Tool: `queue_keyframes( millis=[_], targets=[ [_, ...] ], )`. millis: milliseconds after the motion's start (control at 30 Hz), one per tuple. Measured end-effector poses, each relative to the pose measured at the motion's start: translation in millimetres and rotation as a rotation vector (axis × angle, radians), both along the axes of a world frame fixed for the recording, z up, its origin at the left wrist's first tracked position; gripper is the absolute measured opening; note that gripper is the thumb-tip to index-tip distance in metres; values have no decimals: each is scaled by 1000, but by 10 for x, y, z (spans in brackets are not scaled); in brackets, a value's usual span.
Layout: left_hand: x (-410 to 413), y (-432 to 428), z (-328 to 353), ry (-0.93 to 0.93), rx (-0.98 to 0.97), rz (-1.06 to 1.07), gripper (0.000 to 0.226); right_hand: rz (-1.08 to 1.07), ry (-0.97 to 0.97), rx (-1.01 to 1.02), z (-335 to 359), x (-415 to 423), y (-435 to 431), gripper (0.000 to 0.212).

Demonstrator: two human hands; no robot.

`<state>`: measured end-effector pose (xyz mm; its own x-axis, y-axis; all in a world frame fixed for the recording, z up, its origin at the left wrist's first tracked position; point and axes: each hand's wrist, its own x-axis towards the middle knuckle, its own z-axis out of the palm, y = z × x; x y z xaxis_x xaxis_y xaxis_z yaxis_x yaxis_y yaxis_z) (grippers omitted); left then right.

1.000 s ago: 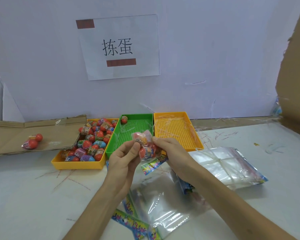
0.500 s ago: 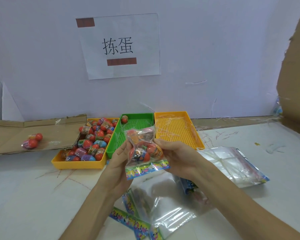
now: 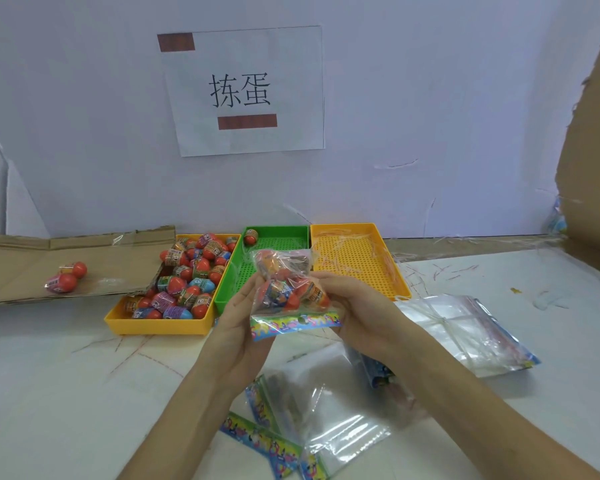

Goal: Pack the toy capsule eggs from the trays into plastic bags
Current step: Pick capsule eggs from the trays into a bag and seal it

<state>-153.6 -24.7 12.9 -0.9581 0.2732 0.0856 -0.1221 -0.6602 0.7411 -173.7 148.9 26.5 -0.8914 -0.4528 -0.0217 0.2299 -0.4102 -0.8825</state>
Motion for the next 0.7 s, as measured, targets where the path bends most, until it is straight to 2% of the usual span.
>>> queue_keyframes(
  millis=[67,200,300,367,533,633,700],
  targets=[
    [5,-9,-6,9,5,-32,71,-121,14,46,-10,-29,-6,21],
    [-15,-12,-57,-38,-8,-44,59,-286,52,113,19,-55,4,26],
    [-36,-26,-84,-142,-32,18,44,-298,87,118,81,-61,64,20],
    [-22,-13,-62,-139,-50,29,33,-291,145,133,99,-54,99,22],
    [-3,14,-8,-120,-77,43,29,-448,244,272,51,-38,92,13],
    [36,31,31,-107,-178,78,34,-484,249,285,42,-48,111,15],
    [37,45,33,-32,-289,95,44,-475,299,326,48,-41,117,15]
  ],
)
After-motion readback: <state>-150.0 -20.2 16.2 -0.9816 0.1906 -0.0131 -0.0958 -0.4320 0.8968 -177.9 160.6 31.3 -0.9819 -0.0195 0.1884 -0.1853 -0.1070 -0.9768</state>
